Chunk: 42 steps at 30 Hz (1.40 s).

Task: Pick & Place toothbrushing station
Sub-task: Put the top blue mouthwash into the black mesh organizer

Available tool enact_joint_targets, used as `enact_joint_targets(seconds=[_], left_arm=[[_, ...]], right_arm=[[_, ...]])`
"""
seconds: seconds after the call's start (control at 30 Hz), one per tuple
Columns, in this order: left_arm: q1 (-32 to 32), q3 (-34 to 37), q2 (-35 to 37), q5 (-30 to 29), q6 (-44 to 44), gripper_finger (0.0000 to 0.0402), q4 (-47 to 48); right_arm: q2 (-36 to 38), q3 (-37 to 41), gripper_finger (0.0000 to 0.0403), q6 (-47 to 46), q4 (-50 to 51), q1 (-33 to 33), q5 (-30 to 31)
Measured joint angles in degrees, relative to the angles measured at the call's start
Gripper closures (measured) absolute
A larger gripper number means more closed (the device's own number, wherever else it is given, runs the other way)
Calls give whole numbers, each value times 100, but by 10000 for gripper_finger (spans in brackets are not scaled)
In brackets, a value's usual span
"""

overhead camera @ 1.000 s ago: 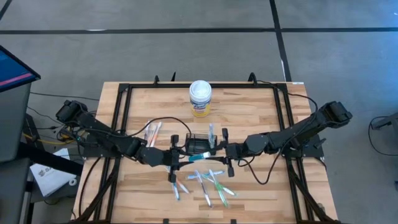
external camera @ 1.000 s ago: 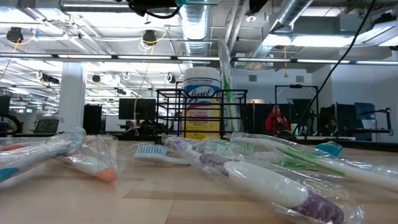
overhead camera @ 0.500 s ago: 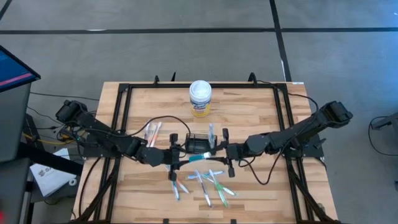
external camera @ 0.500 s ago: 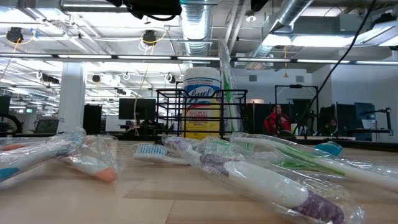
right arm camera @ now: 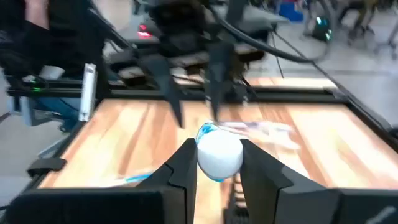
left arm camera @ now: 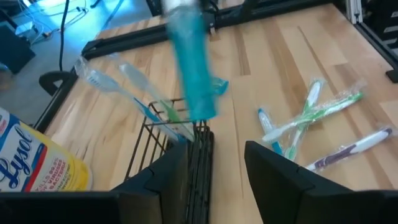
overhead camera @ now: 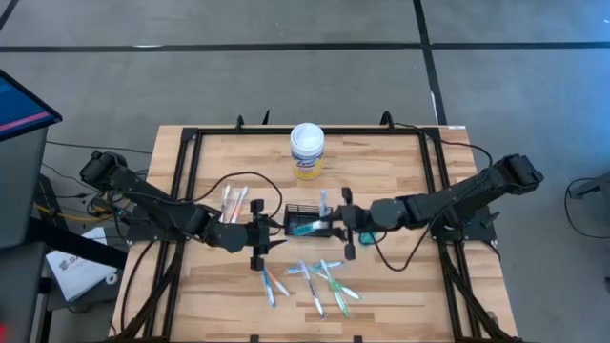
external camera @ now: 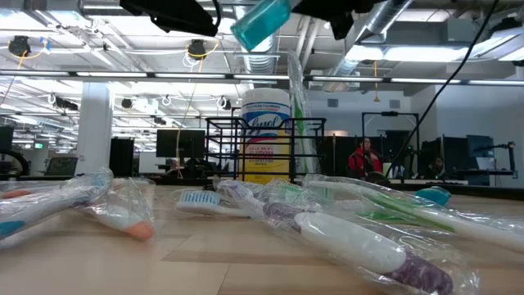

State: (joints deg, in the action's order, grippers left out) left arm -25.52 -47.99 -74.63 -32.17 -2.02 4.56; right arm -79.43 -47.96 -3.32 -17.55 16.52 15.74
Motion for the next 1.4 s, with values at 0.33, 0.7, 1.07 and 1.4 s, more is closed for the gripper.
enact_joint_targets(seconds=[0.33, 0.7, 1.07, 1.4], left_arm=[[0, 0, 2, 1, -2, 258, 54], [0, 0, 2, 3, -146, 261, 52], [0, 0, 0, 3, -149, 259, 48], [0, 0, 0, 5, -170, 259, 52]], right_arm=[[-48, -584, 321, -495, 1509, -296, 11], [-51, -605, 321, -686, 1770, -326, -20], [-617, -666, 321, -729, 1889, -431, -1], [-1367, -1349, 321, -775, 2680, -700, -71]])
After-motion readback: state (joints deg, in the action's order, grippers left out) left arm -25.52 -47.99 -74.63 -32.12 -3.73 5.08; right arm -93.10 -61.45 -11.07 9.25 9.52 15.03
